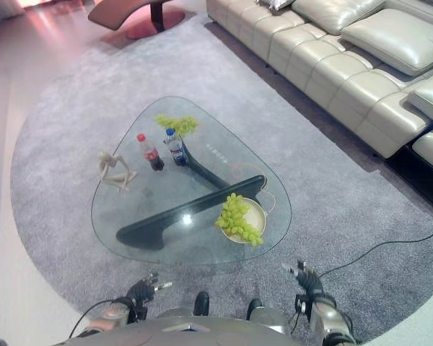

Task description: Pick up fruits into the plate

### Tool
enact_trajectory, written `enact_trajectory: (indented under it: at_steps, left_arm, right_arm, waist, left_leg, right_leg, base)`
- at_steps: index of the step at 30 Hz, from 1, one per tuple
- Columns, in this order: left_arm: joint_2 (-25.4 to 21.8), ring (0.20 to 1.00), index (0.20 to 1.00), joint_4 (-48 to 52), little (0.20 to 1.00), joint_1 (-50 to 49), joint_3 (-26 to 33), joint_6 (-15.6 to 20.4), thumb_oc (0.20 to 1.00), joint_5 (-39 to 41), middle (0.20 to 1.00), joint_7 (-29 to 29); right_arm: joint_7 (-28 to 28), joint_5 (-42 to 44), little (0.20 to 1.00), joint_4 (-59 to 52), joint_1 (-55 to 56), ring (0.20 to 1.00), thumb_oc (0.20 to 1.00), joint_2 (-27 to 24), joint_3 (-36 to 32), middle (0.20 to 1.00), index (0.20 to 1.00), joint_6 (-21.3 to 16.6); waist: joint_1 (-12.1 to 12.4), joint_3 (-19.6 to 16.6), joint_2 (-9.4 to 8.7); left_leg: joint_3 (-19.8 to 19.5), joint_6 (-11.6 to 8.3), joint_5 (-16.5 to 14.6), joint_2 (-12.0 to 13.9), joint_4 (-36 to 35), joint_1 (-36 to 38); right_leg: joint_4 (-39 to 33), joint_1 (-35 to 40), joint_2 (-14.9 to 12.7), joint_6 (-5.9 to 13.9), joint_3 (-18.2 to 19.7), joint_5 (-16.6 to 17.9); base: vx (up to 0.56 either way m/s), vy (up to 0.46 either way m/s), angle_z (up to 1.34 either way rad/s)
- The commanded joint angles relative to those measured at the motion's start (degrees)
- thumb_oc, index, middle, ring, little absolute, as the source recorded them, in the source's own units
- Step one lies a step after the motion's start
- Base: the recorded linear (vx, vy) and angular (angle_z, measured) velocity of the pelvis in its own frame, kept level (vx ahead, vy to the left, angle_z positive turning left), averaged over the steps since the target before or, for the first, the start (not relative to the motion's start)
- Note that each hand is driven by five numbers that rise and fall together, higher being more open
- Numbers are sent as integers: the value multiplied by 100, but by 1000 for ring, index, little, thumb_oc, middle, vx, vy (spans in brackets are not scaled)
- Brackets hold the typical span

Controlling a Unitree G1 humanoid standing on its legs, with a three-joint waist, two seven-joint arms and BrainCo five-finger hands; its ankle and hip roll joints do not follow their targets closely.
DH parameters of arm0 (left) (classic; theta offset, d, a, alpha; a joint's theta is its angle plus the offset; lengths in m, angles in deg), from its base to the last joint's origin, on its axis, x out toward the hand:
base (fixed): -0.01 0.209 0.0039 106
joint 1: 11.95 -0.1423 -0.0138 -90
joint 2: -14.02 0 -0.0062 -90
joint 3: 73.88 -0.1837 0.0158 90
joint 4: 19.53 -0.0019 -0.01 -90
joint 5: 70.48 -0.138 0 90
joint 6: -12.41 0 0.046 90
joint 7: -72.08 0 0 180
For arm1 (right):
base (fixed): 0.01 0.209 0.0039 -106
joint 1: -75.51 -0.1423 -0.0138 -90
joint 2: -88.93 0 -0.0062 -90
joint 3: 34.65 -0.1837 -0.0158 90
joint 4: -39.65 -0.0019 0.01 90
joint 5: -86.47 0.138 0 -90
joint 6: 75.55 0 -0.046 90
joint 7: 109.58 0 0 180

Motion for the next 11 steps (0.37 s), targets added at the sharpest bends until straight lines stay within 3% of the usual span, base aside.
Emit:
enact_trajectory:
  at_steps: [1, 7, 11]
  left_arm:
    - [64, 1000, 1000, -301, 1000, 104, 192, -24, 1000, -378, 1000, 96]
    - [137, 1000, 1000, -479, 1000, 31, 323, -290, 1000, -464, 1000, 27]
    - [162, 1000, 1000, -475, 1000, 17, 310, -430, 1000, -566, 1000, -60]
  right_arm:
    - [-208, -36, 1000, 78, -194, 1000, 1000, 12, -88, 1000, 1000, -290]
    - [-30, -442, 1000, 739, -84, 1000, 1000, 122, -112, 1000, 1000, 285]
    - [38, -553, 1000, 843, -69, 1000, 1000, 143, -74, 1000, 1000, 370]
  waist:
    - [17, -64, -11]
    - [-62, -172, 55]
    - [-61, -199, 94]
  left_leg:
    - [605, 311, -989, -255, 296, 216]
    - [684, 334, -1034, -226, 207, 399]
    - [654, 342, -1031, -232, 169, 453]
  right_leg:
    - [165, -208, -9, 179, 551, 59]
    - [40, -54, 42, 156, 685, 66]
    - [-12, 7, 46, 156, 720, 83]
  base:
    - [23, -3, -11]
    - [-2, 4, -17]
    - [2, 3, -15]
